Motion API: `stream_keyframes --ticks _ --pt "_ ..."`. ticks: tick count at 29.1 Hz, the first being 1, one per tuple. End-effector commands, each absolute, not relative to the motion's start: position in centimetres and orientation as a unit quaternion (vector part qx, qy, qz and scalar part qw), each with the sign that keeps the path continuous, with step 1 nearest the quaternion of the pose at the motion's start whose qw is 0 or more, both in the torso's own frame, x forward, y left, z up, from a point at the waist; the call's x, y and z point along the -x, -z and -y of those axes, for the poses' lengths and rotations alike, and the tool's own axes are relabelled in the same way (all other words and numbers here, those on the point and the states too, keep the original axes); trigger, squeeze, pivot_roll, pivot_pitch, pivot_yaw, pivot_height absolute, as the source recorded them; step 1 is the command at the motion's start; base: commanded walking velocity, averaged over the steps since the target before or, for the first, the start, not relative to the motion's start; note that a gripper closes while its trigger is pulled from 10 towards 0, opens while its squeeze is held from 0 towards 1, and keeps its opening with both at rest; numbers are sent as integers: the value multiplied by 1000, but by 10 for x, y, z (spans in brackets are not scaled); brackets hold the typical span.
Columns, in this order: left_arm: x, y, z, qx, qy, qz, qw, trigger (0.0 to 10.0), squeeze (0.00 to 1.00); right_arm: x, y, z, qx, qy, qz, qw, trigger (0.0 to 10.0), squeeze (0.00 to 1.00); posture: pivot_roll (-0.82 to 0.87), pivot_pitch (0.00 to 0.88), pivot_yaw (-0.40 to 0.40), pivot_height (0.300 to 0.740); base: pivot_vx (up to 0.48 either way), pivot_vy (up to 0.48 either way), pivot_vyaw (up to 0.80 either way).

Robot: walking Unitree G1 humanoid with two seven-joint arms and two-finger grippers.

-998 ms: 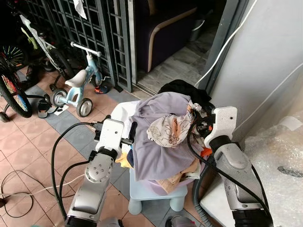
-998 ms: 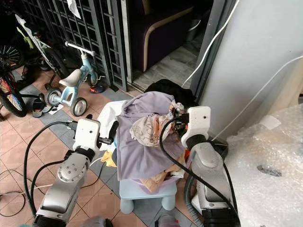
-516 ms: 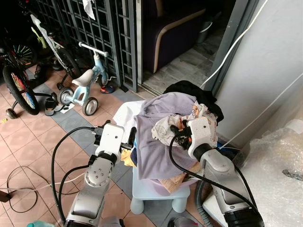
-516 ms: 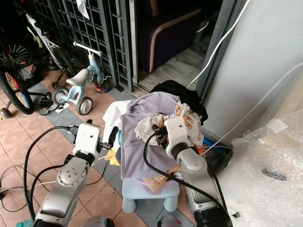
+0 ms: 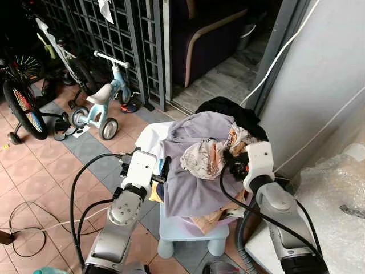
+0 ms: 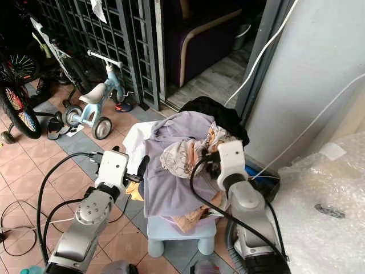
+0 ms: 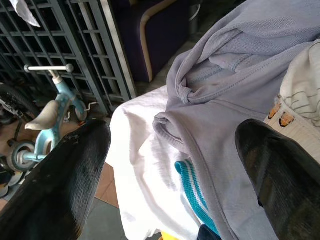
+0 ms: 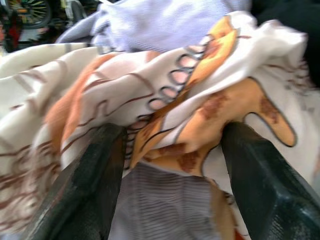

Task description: Clothes washing

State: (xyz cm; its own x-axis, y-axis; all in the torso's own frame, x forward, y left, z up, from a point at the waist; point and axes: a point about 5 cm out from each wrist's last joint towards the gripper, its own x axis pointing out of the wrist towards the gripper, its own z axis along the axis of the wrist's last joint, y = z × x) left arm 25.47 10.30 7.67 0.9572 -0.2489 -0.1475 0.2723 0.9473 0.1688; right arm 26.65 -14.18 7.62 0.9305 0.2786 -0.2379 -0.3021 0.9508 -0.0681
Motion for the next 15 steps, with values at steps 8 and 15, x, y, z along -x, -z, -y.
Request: stream_keyframes --ticks 8,15 --pt "-256 -76 -102 -103 138 -62 983 10000 0 -274 -70 124 49 -187 -138 971 4118 0 -63 0 28 740 0 0 0" --pt "-255 -75 -102 -106 136 -63 983 10000 0 -280 -67 123 49 -166 -142 975 0 0 -59 0 29 740 0 0 0"
